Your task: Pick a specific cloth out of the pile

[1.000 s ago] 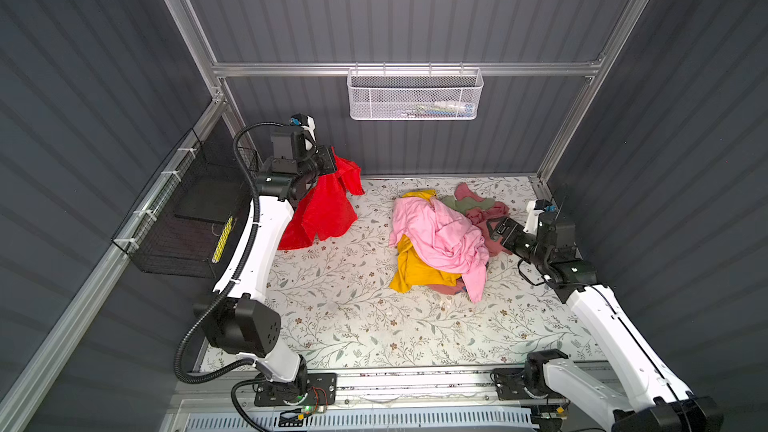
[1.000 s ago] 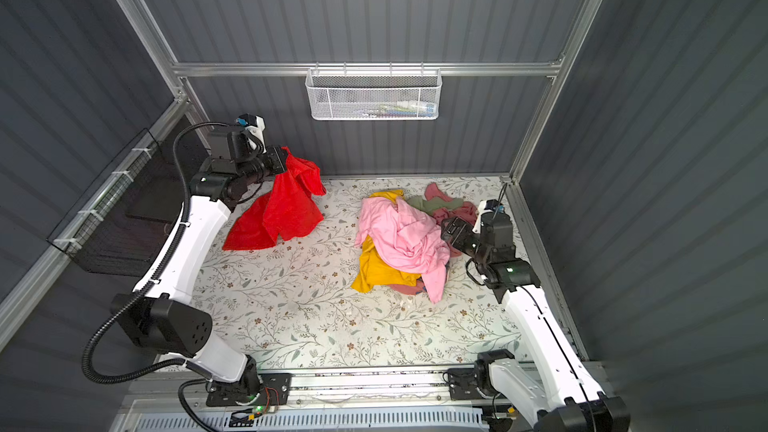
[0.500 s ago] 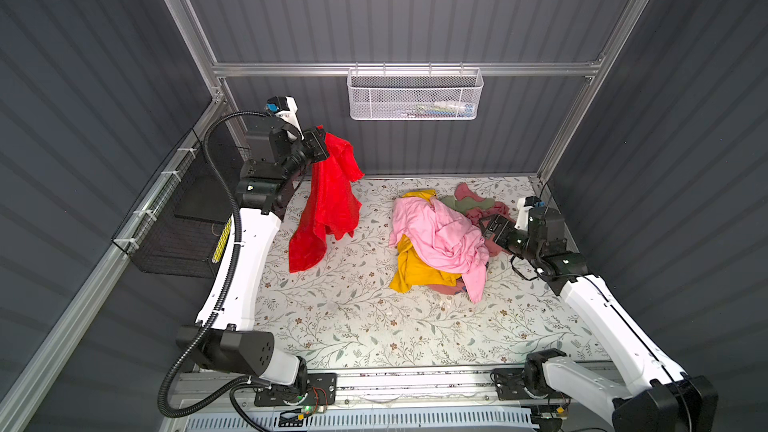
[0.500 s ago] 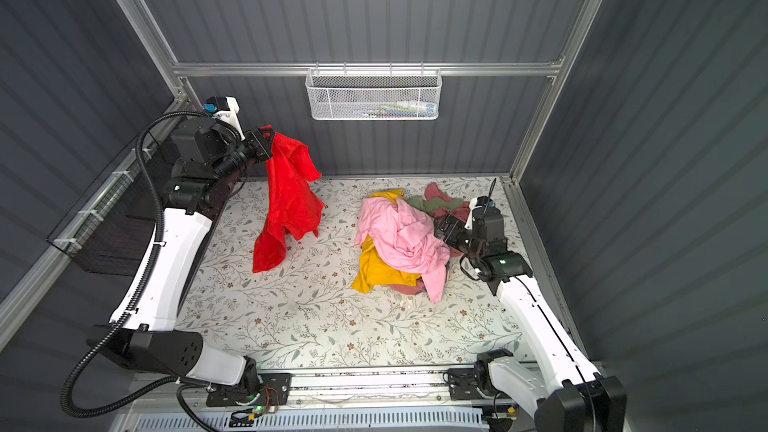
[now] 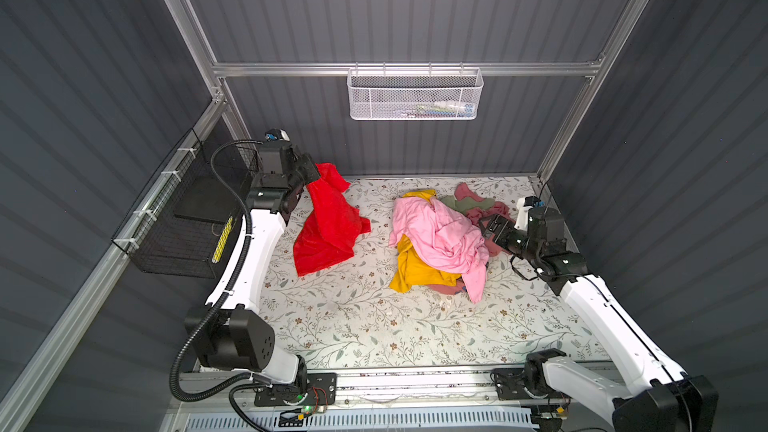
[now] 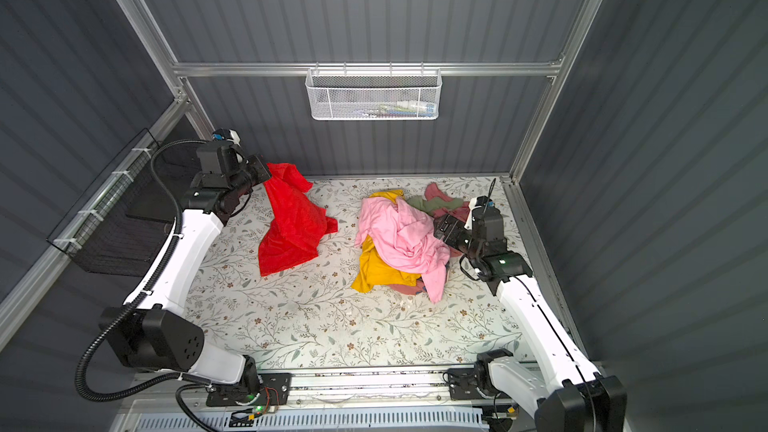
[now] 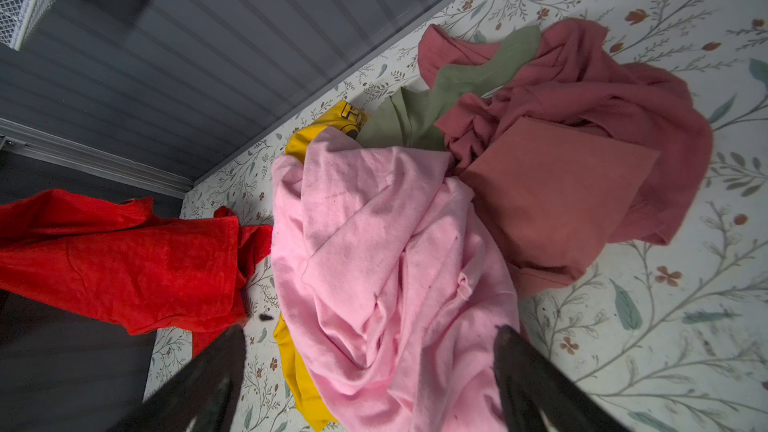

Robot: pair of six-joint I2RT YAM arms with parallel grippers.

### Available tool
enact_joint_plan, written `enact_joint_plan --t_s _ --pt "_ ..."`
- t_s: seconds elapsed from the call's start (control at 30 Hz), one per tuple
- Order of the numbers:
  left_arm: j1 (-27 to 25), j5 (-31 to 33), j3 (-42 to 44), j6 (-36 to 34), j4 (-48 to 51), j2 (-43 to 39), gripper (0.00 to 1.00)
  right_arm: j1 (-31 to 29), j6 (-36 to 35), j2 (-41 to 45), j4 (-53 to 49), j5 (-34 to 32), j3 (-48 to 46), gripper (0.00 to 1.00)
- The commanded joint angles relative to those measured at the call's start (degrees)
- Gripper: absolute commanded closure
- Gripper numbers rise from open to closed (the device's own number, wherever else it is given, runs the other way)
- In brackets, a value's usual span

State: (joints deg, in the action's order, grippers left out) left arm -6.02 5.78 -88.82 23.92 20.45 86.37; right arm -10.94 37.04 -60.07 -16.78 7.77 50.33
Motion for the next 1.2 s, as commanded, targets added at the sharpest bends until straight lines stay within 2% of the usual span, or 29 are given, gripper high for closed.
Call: enact_joint_plan --t_s 0.0,0.33,0.5,0.8,1.07,1.17 --pt "-0.13 3.48 2.59 -3.06 -1.70 -2.69 1.00 -0.34 -0.73 0.04 -0.21 0.33 1.21 0.08" --pt "-0.22 9.55 17.88 -8.36 4.29 -12.08 1.00 -0.90 -0.59 -1.16 0.31 0.78 1.12 0.08" --pt "-1.27 9.42 23.38 -10.61 4.68 -13.47 1.00 -1.75 -0.56 -2.17 0.60 0.78 1.77 0.08" --pt "-11.12 11.06 25.25 -13.37 3.33 -5.62 1.00 -3.47 -0.47 -2.49 -0.01 -0.59 2.41 0.08" --pt "-13.44 5.88 25.27 -11.08 3.03 2.23 1.00 -4.35 -0.47 -2.74 -0.45 -1.54 2.85 0.08" --pt "-13.49 5.79 25.64 -9.54 4.15 5.21 1.00 -4.64 -0.51 -3.18 -0.48 -1.51 3.10 0.08"
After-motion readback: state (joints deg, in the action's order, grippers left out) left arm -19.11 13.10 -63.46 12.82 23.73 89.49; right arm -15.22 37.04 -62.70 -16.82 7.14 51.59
